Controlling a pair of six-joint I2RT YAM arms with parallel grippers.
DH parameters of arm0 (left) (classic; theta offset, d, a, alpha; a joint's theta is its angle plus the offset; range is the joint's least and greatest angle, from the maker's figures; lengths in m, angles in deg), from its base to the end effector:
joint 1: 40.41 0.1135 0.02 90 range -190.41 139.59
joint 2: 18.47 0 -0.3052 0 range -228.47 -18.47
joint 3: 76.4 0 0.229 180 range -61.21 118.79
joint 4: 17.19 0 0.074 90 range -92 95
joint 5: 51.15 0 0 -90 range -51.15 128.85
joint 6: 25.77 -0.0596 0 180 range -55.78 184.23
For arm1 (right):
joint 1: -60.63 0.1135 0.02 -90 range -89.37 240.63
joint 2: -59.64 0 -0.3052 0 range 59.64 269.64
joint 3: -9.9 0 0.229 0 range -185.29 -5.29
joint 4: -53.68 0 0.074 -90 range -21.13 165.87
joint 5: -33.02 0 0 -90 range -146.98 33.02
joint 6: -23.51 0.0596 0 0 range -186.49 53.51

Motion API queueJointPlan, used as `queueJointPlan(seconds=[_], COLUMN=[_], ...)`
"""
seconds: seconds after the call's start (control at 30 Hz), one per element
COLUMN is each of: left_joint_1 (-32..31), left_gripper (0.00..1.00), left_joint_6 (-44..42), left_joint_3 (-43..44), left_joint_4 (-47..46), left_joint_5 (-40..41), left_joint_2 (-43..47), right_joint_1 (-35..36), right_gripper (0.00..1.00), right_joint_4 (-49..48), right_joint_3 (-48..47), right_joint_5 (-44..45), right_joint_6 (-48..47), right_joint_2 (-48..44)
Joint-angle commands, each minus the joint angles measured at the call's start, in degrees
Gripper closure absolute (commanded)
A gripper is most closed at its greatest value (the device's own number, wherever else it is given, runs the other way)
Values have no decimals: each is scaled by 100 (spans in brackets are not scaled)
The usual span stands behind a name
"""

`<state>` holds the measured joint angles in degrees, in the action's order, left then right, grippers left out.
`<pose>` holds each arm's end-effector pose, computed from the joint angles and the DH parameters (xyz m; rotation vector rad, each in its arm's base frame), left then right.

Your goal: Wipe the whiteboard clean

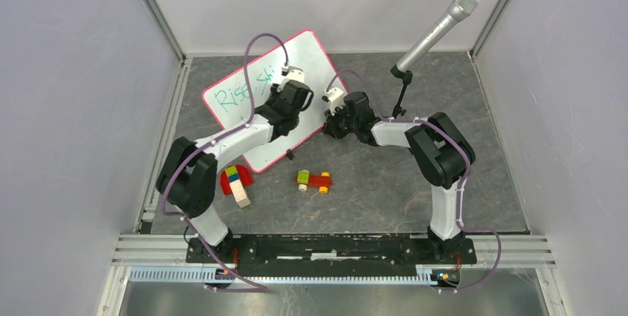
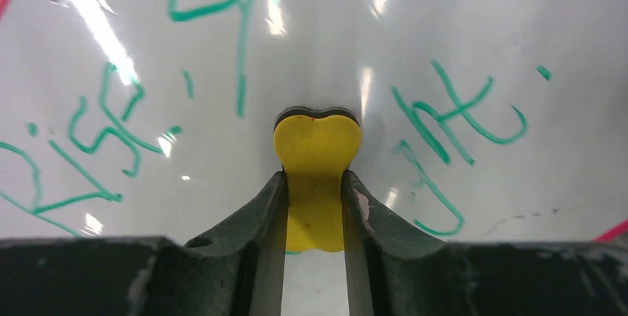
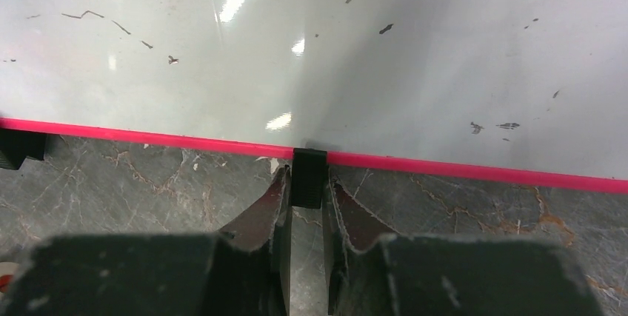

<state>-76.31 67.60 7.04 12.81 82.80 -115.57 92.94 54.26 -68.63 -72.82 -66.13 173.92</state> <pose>0.3198 -0.1804 0.2816 0.2399 2.1168 0.4959 0.3608 0.2474 0.1801 -0.7686 2.1116 0.6182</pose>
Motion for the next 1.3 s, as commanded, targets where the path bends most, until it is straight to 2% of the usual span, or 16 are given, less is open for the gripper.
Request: queueJointPlan(seconds=[0.0, 0.13, 0.27, 0.6, 0.73, 0.9, 1.07, 1.27], left_joint_1=[471, 601, 512, -448, -497, -327, 90, 475], left_gripper=[68, 70, 73, 76, 78, 78, 77, 77], left_joint_6=[-522, -507, -128, 545, 936, 634, 151, -299], left_joint_3=[189, 244, 255, 246, 158, 197, -231, -178], left_joint_4=[-352, -399, -303, -456, -523, -409, -618, -671], left_joint_5=[263, 51, -322, -558, -703, -497, -291, -120], left_joint_2=[359, 276, 84, -636, -886, -687, 60, 492], right_joint_1=[56, 56, 56, 50, 45, 47, 47, 29], right_gripper=[100, 100, 100, 100, 100, 100, 100, 100], right_joint_4=[205, 213, 214, 263, 231, 197, 239, 261], right_joint_3=[-169, -175, -149, -204, -190, -205, -233, -296], right_joint_5=[-311, -312, -262, -267, -317, -354, -255, -194], right_joint_6=[-45, -45, -45, -45, -45, 110, 87, 80], right_joint_2=[156, 165, 158, 220, 231, 291, 349, 460])
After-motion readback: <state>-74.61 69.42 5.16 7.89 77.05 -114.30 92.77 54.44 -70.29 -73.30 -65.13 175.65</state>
